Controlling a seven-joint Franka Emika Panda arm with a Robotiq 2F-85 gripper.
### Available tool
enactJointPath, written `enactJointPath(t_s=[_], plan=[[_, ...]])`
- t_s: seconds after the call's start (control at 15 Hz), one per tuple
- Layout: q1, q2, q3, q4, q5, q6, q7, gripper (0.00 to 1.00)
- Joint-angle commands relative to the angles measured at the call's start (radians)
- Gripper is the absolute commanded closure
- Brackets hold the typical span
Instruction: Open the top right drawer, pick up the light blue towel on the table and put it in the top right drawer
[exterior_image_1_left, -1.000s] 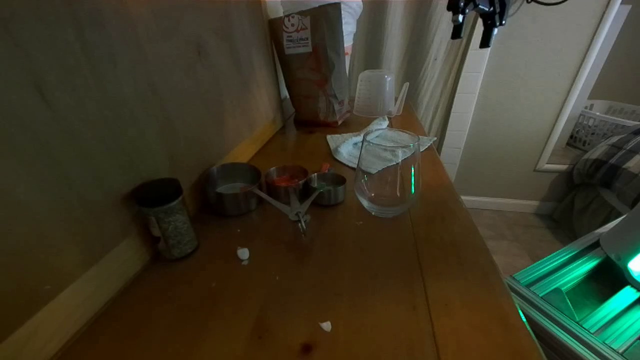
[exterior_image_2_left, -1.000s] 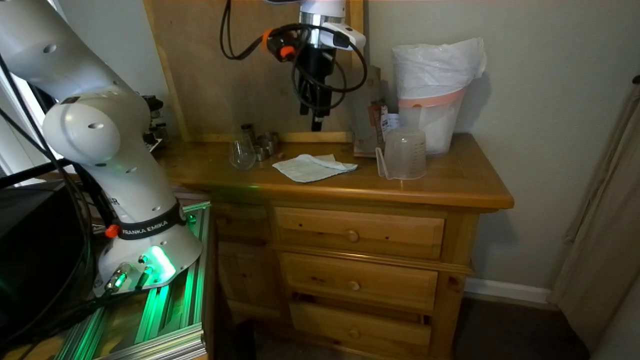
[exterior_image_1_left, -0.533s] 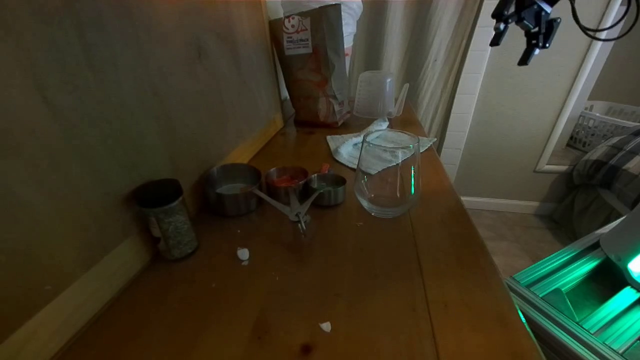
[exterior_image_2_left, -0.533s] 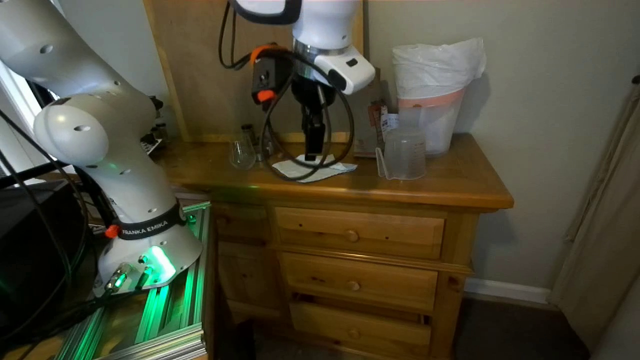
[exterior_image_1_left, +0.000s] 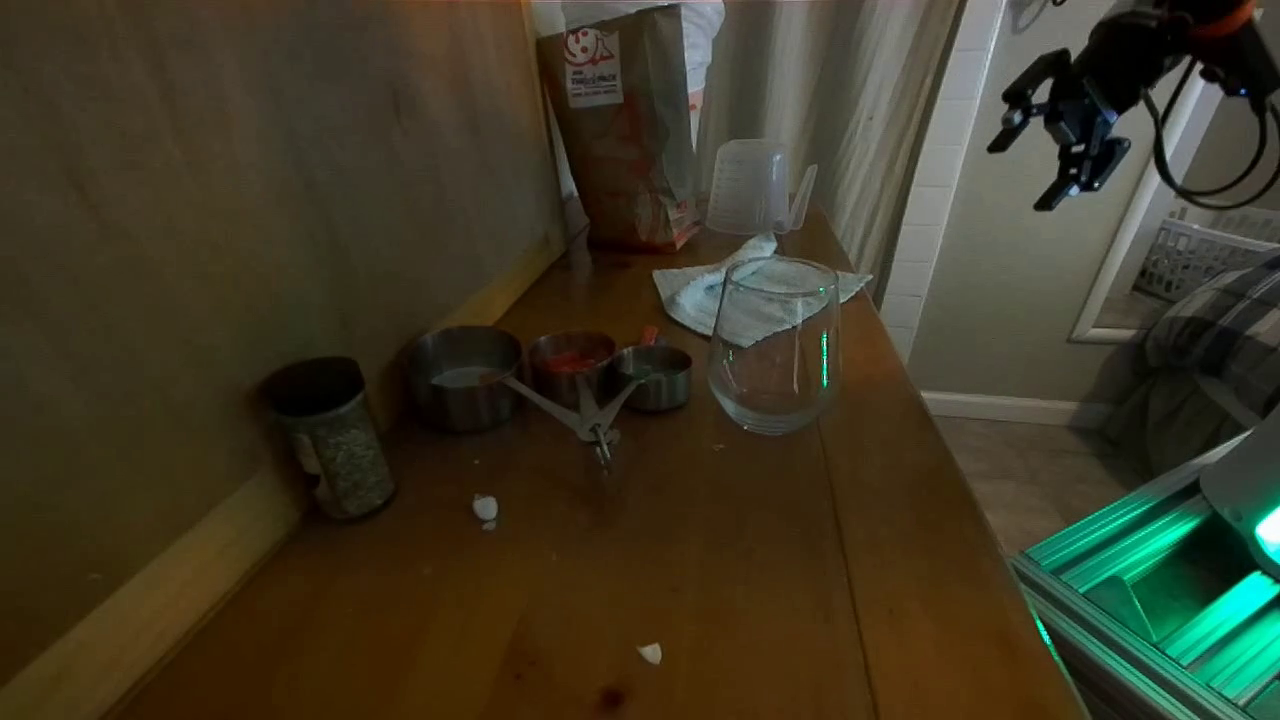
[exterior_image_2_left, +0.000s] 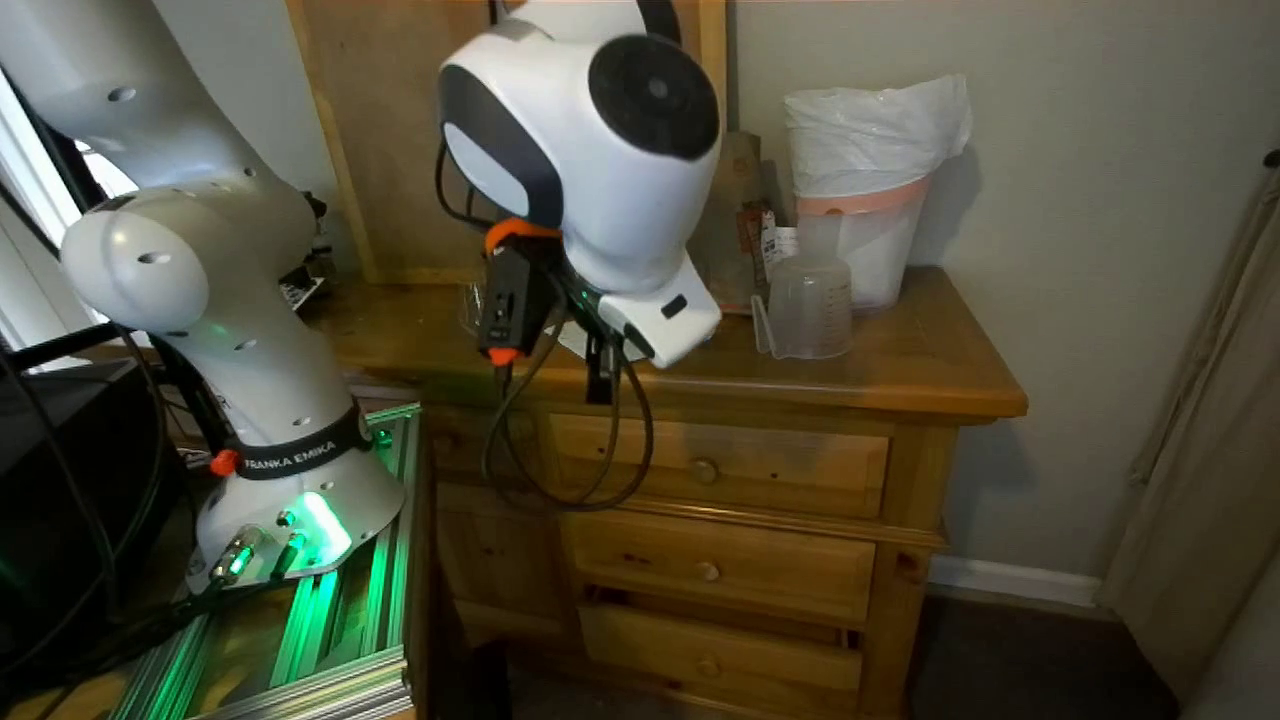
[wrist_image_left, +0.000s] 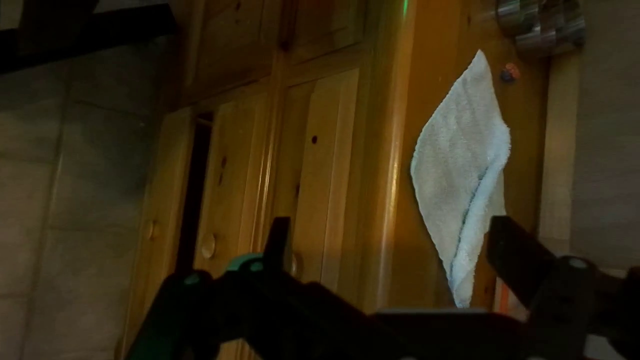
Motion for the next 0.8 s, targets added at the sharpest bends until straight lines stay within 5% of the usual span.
enactJointPath(t_s=[0.0,0.4,0.73], plan=[[-0.047,0.042,0.044,0.002,0.026,-0.004,-0.027,0.0],[-0.066,0.136,0.046,0.039,0.058,0.02,-0.078,0.0],[-0.135,0.356,0.065,0.12,0.198,-0.077,-0.198,0.0]])
